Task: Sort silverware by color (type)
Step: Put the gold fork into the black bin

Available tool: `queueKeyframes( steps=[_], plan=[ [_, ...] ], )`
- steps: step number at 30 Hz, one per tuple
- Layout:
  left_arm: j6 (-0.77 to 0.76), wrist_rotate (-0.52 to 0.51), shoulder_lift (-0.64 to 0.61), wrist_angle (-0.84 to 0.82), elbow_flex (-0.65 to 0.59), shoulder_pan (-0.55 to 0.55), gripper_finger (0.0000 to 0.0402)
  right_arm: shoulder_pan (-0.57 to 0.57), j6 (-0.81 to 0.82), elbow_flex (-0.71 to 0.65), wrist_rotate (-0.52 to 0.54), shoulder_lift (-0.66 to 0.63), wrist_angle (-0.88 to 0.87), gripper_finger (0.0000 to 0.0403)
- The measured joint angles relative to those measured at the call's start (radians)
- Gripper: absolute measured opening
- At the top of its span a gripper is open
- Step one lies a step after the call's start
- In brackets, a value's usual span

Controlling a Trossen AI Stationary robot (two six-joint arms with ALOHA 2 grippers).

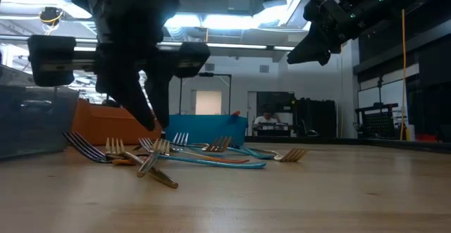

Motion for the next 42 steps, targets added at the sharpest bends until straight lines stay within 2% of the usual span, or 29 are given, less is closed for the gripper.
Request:
queueKeyframes(
  steps=[18,26,42],
  plan=[
    [0.034,-0.01,0.001,0.001,0.0,-0.003,0.0056,0.0,0.0,0.0,0.0,0.0,0.0,0.0092],
    [0.035,-0.015,0.076,0.025,0.0,-0.003,0.0056,0.0,0.0,0.0,0.0,0.0,-0.001,0.0092],
    [0.035,-0.001,0.096,-0.021,0.002,0.007,0.0052,0.0,0.0,0.0,0.0,0.0,-0.004,0.0092]
  ],
)
